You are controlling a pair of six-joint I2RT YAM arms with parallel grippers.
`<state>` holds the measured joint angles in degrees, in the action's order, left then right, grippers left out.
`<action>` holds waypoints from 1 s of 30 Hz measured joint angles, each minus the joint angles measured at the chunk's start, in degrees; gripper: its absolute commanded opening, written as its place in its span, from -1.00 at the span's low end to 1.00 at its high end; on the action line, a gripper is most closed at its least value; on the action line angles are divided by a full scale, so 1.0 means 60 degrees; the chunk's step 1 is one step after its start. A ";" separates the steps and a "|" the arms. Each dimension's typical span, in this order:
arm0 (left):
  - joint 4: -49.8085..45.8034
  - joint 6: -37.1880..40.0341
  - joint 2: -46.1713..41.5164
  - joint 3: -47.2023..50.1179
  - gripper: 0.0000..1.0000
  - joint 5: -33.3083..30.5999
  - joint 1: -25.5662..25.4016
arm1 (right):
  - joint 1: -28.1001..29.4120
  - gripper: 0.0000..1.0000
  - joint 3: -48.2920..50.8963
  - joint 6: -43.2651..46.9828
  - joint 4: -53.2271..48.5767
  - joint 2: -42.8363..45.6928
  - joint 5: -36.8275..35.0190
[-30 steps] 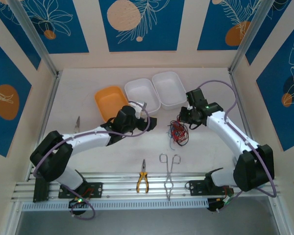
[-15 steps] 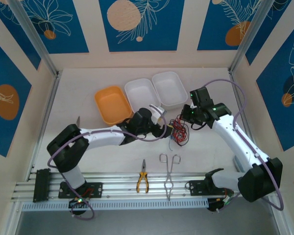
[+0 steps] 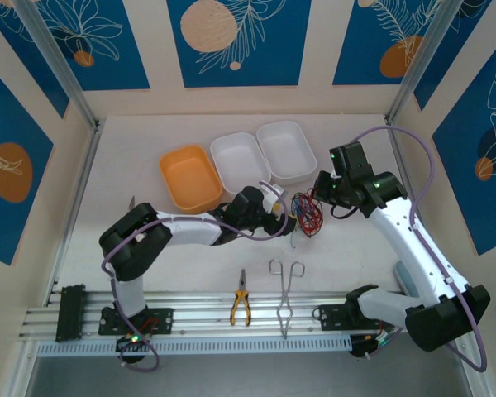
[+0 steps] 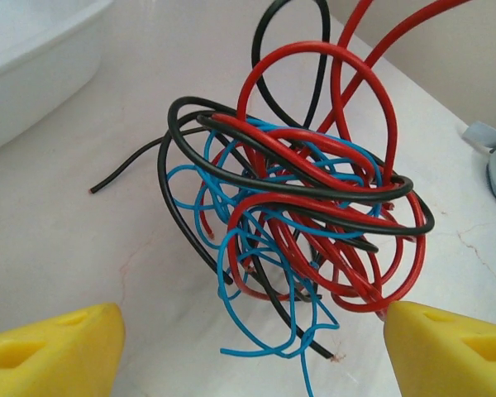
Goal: Untangle the cables
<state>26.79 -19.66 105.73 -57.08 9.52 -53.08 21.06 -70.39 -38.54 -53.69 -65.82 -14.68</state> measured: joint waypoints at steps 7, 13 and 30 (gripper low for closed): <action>0.1534 0.0113 0.0120 -0.0004 0.77 0.0109 -0.0186 | 0.0000 -1.00 -0.0095 -0.0098 -0.0033 0.0022 0.0015; 0.1701 -0.0007 0.1078 -0.0739 0.79 -0.0102 -0.0350 | 0.0000 -1.00 -0.0168 -0.0098 -0.0047 -0.0051 0.0062; 0.0856 -0.0911 0.2084 -0.1530 -0.48 -0.0339 -0.0353 | -0.0047 -1.00 -0.1115 0.0106 -0.0878 0.0004 -0.0182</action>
<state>31.92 -25.12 118.24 -66.26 7.49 -55.20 20.78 -77.08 -37.91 -58.96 -65.80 -15.77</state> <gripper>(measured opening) 0.289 0.047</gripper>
